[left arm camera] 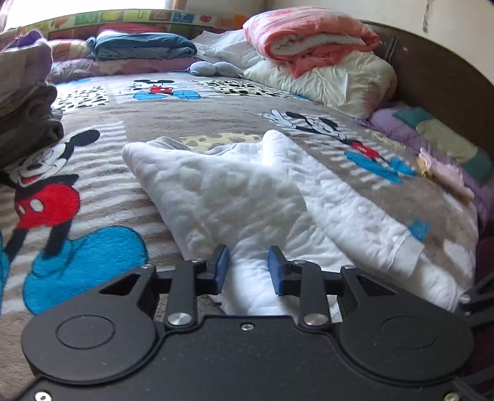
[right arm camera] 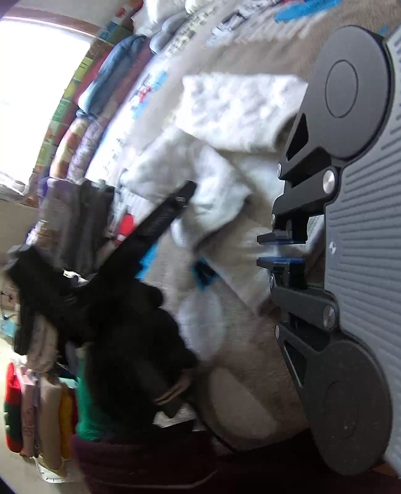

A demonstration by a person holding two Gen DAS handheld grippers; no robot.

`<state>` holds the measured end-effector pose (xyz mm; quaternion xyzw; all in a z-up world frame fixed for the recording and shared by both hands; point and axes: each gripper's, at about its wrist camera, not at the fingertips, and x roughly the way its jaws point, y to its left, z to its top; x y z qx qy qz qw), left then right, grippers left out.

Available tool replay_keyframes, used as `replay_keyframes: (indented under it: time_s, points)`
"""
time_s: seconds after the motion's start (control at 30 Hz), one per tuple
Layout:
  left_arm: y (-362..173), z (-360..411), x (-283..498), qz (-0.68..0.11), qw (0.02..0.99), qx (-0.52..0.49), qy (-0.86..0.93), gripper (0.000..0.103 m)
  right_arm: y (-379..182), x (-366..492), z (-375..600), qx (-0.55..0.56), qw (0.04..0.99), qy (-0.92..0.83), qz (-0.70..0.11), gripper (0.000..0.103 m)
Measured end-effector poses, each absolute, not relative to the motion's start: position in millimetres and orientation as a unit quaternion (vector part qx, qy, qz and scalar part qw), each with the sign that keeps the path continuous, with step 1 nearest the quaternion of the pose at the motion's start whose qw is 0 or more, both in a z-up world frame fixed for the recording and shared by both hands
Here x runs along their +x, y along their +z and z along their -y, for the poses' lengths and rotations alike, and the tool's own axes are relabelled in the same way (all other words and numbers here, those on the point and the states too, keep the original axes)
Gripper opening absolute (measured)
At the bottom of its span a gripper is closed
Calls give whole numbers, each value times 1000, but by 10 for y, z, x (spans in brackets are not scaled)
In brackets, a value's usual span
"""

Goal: Fold clothes

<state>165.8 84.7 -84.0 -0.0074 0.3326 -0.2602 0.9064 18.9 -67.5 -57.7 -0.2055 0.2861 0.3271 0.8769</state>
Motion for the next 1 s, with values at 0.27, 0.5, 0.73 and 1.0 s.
replay_keyframes:
  time_s: [0.27, 0.5, 0.73, 1.0]
  points:
    - [-762, -927, 1667, -340, 898, -27, -277, 28, -647, 597, 383, -194, 901, 286, -262, 12]
    - [-617, -1109, 1942, -256, 936, -69, -230, 28, -863, 680, 420, -188, 896, 294, -275, 13]
    - [-854, -1011, 2388, -282, 941, -23, -184, 29, -866, 693, 462, -179, 898, 299, -269, 13]
    - [-969, -922, 2638, -306, 938, 17, -161, 29, -882, 663, 486, -171, 901, 300, -264, 14]
